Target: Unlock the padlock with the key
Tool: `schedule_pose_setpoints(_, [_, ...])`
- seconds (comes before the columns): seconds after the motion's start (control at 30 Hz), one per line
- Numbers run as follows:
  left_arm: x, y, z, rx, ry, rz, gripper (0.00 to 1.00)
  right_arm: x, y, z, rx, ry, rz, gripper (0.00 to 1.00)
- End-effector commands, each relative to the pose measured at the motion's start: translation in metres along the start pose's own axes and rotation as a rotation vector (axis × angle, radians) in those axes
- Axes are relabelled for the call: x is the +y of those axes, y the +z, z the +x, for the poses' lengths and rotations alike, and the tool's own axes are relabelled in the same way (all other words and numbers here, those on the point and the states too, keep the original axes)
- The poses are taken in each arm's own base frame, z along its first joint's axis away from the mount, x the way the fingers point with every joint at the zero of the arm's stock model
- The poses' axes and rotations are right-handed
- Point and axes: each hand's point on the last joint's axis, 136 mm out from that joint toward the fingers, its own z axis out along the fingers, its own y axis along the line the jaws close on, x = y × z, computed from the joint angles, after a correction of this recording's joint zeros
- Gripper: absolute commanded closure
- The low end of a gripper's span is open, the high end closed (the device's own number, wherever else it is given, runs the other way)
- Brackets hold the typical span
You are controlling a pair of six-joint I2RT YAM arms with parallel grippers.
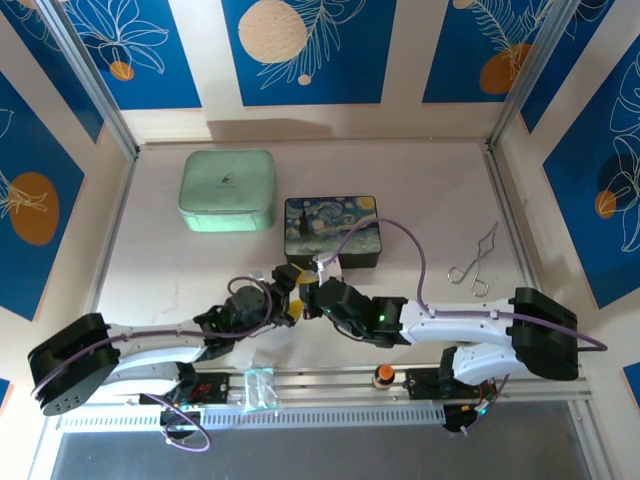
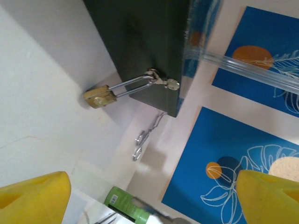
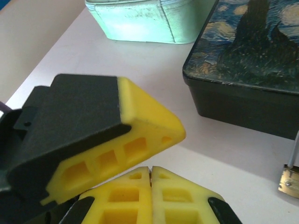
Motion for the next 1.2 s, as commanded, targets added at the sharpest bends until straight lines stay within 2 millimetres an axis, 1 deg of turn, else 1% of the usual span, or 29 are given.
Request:
schedule_pose_setpoints(0.0, [-0.021,-0.003,0.001,-0.01,-0.047,0.103,0.12,0.006,0.0,0.007,-0.019,0.033,-0.045,1.0])
schedule_pose_setpoints(0.1, [-0.023,-0.003,0.002,-0.009,-0.046,0.107,0.16,0.01,-0.001,0.008,-0.028,0.043,-0.069,1.0])
schedule_pose_setpoints(0.2, [-0.021,-0.002,0.002,-0.008,-0.047,0.106,0.21,0.009,-0.003,0.011,-0.026,0.04,-0.069,1.0])
schedule_pose_setpoints(0.33, [-0.018,-0.004,-0.002,-0.022,-0.043,0.103,0.31,0.008,-0.005,0.017,-0.017,0.043,-0.071,1.0])
schedule_pose_setpoints(0.4, [-0.016,-0.004,-0.003,-0.026,-0.037,0.092,0.4,0.007,-0.005,0.019,-0.012,0.046,-0.067,1.0])
schedule_pose_setpoints(0.47, [-0.013,-0.004,-0.003,-0.027,-0.034,0.08,0.45,0.007,-0.005,0.02,-0.011,0.047,-0.068,1.0])
schedule_pose_setpoints(0.57, [-0.009,-0.004,-0.004,-0.028,-0.034,0.069,0.44,0.007,-0.006,0.017,-0.02,0.056,-0.068,1.0])
schedule_pose_setpoints(0.6, [-0.009,-0.005,-0.004,-0.027,-0.035,0.068,0.4,0.008,-0.006,0.016,-0.025,0.056,-0.072,1.0])
schedule_pose_setpoints(0.63, [-0.008,-0.005,-0.005,-0.03,-0.037,0.068,0.39,0.009,-0.006,0.015,-0.03,0.051,-0.078,1.0])
schedule_pose_setpoints(0.7, [-0.01,-0.005,-0.006,-0.034,-0.039,0.084,0.41,0.01,-0.006,0.014,-0.031,0.051,-0.08,1.0])
schedule_pose_setpoints(0.83, [-0.015,-0.006,-0.005,-0.031,-0.027,0.109,0.51,0.006,-0.006,0.018,-0.024,0.081,-0.084,1.0])
schedule_pose_setpoints(0.93, [-0.014,-0.005,-0.005,-0.029,-0.021,0.103,0.67,0.001,-0.008,0.019,-0.026,0.11,-0.084,1.0])
schedule_pose_setpoints(1.0, [-0.012,-0.005,-0.006,-0.031,-0.02,0.097,0.74,-0.001,-0.009,0.019,-0.025,0.116,-0.082,1.0])
schedule_pose_setpoints(1.1, [-0.01,-0.006,-0.006,-0.034,-0.013,0.087,0.77,-0.005,-0.01,0.021,-0.02,0.119,-0.073,1.0])
schedule_pose_setpoints(1.17, [-0.009,-0.005,-0.006,-0.033,-0.005,0.08,0.84,-0.006,-0.01,0.021,-0.021,0.124,-0.072,1.0])
